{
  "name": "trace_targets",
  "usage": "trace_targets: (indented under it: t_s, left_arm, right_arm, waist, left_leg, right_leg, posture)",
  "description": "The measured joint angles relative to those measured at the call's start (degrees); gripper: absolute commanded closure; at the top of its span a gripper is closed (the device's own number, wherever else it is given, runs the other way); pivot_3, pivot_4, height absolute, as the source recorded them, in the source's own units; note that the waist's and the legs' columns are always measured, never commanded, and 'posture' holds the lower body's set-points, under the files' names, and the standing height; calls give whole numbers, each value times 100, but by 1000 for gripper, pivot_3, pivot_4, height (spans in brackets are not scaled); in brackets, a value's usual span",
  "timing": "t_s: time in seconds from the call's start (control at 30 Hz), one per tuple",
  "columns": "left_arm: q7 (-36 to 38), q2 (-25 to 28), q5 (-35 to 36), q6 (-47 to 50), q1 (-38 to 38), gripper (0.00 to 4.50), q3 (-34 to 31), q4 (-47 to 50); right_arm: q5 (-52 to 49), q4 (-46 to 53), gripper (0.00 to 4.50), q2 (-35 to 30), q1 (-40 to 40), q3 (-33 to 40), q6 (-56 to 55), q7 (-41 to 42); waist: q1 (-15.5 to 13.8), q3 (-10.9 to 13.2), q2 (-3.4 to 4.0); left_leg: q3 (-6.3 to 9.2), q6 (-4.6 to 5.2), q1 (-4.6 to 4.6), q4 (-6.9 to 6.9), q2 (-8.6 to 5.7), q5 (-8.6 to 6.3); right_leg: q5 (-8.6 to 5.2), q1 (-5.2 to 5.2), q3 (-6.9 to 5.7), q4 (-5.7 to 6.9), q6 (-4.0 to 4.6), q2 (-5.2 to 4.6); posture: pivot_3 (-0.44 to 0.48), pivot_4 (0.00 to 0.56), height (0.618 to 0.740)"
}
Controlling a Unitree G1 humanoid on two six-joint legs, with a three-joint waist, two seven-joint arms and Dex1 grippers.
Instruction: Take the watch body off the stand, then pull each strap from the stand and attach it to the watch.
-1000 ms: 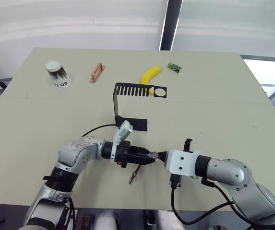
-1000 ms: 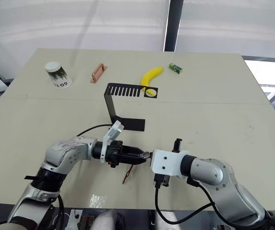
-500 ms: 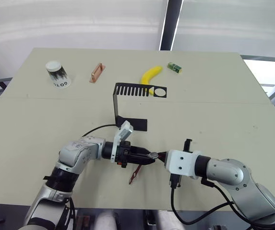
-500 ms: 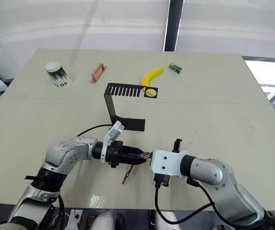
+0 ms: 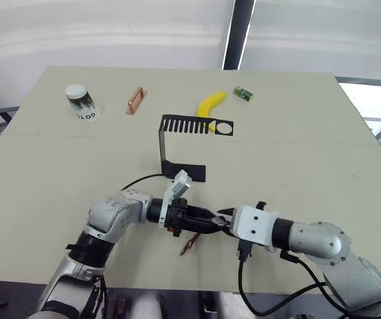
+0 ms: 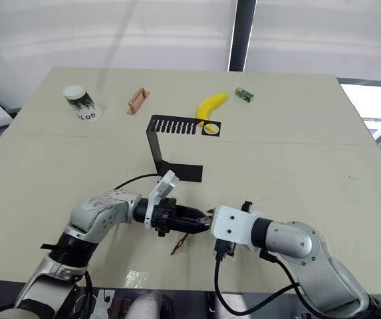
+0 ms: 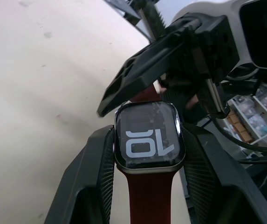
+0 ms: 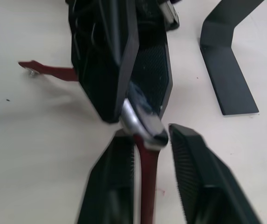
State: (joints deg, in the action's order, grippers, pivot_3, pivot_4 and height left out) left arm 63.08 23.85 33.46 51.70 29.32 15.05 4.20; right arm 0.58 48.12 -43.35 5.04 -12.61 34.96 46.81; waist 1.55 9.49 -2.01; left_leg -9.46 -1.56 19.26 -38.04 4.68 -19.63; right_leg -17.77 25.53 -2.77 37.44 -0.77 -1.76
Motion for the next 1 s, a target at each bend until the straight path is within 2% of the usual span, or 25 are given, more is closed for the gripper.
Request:
trace_targets:
  t_s: [0.13, 0.2, 0.27, 0.4, 0.43, 0.47, 0.53, 0.67, 0.83, 0.9, 1.0]
  left_arm:
    - [440, 388, -131, -935, -105, 2896, -136, -50]
    - [743, 616, -318, -1700, -268, 2896, -307, -85]
    - [983, 609, -504, -2697, -400, 2896, -507, -239]
    - [1518, 412, -1079, -5735, -550, 2896, -799, -733]
    - [1553, 372, -1133, -6105, -555, 2896, -854, -792]
    - [1570, 262, -1193, -6891, -541, 2896, -1000, -962]
    - [1568, 236, -1229, -7367, -529, 2896, -1060, -985]
    - [1526, 328, -1245, -7838, -647, 2896, -1079, -960]
    - [1306, 607, -1322, -7743, -922, 2896, -1079, -703]
    - [1210, 788, -1325, -7378, -1000, 2896, -1062, -497]
    - [588, 797, -1097, -5884, -948, 2896, -933, 168]
  right_arm:
    - [-430, 224, 170, -394, -867, 926, -241, 300]
    - [-738, 340, 77, -459, -1432, 1428, -521, 529]
    - [-1150, 429, 77, -234, -1982, 2066, -892, 679]
    - [-1899, 472, 77, 407, -3148, 3471, -1674, 904]
    - [-2024, 471, 77, 520, -3294, 3622, -1818, 967]
    - [-2446, 474, 77, 846, -3726, 3989, -2199, 1140]
    - [-2833, 474, 77, 1086, -4004, 4308, -2359, 1145]
    - [-3254, 428, 77, 1417, -4424, 4790, -2606, 1048]
    - [-3257, 283, 77, 1605, -4664, 4810, -2940, 1041]
    - [-3269, 260, 77, 1593, -4642, 4755, -2984, 1014]
    - [-3439, 203, 77, 1472, -4508, 4748, -2943, 900]
  waist:
    - [1, 3, 0]
    - [10, 4, 1]
    - [-8, 6, -2]
    - [-49, 6, -3]
    - [-61, 6, -3]
    - [-91, 6, -3]
    - [-71, 6, -3]
    - [-3, 6, -3]
    - [13, 7, -1]
    - [4, 8, 0]
    - [-11, 8, 0]
  left_leg:
    - [3, -2, -3, 9, 1, 0]
    - [9, -4, -4, 13, 2, -1]
    - [13, -4, -4, 12, 2, -1]
    - [12, 3, -3, 9, 0, -5]
    - [11, 6, -4, 9, -1, -7]
    - [11, 19, -6, 8, -1, -14]
    - [9, 26, -7, 9, -1, -18]
    - [9, 26, -8, 11, 0, -19]
    - [10, 33, -11, 14, 2, -24]
    - [10, 33, -12, 14, 1, -24]
    - [12, 34, -10, 14, -1, -25]
  right_leg:
    - [-3, 0, -3, -1, 5, 5]
    - [-5, 0, -4, -2, 8, 9]
    - [-5, -4, -7, -3, 7, 9]
    - [0, -10, -6, -9, -1, 4]
    - [0, -11, -6, -9, -2, 4]
    - [1, -16, -5, -9, -4, 5]
    - [4, -17, 0, -9, -7, 5]
    - [4, -19, 1, -7, -7, 7]
    - [2, -17, 1, -6, -4, 8]
    - [2, -17, 0, -5, -3, 7]
    - [2, -17, 2, -8, -4, 3]
  posture:
    - [0, 150, 729]
    - [0, 150, 729]
    - [0, 150, 729]
    - [0, 150, 729]
    - [0, 150, 729]
    - [0, 150, 729]
    - [0, 150, 729]
    - [0, 150, 729]
    - [0, 150, 729]
    - [0, 150, 729]
    - [0, 150, 729]
